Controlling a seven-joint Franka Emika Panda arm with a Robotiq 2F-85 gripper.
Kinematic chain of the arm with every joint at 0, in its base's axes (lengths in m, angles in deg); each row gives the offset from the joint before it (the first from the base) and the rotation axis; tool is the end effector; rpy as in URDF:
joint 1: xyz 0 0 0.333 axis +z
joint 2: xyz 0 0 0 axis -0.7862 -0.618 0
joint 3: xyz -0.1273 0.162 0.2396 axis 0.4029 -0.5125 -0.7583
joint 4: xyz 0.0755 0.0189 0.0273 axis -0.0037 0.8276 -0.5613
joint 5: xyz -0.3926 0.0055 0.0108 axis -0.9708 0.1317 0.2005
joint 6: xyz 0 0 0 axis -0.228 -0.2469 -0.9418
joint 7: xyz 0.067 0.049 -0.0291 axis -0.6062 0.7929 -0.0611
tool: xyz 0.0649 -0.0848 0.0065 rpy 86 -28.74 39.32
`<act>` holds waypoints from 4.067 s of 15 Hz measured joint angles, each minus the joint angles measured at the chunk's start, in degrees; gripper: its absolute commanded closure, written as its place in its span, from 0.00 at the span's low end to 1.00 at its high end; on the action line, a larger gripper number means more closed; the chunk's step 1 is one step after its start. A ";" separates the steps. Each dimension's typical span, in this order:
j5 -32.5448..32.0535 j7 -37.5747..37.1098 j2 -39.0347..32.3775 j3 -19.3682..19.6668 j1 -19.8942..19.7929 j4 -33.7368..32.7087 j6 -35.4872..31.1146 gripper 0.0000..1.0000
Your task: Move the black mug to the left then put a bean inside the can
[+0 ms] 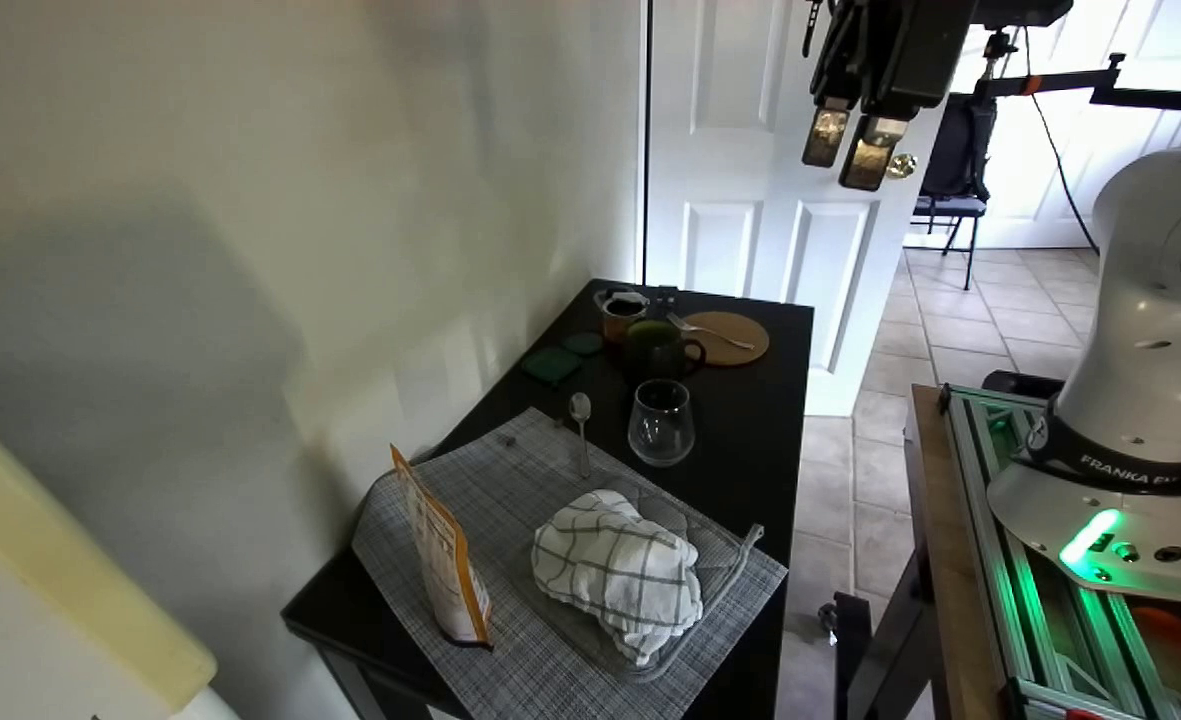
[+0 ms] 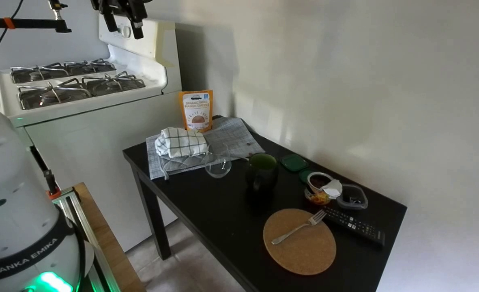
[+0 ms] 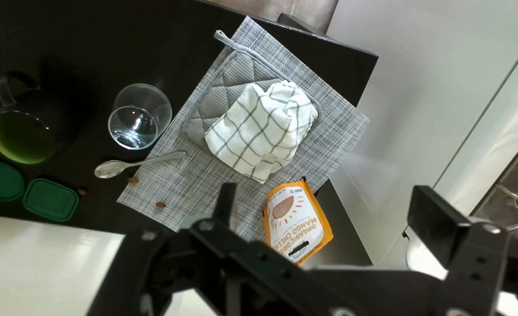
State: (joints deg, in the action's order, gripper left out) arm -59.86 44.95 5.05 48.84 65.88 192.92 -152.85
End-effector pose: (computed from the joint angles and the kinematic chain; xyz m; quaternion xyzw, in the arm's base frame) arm 0.2897 0.1644 0.5687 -0.9845 -0.1467 -0.0829 0.0489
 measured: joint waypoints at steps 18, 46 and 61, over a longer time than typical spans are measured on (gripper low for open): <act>-3.18 22.23 7.30 20.93 -8.04 9.09 6.20 0.00; -12.80 34.80 -32.87 25.53 -14.11 2.75 -15.54 0.00; -7.04 45.65 -52.53 20.84 -20.78 3.23 -46.17 0.00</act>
State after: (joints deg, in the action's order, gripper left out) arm -66.90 90.60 -47.48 69.68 45.10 196.15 -199.03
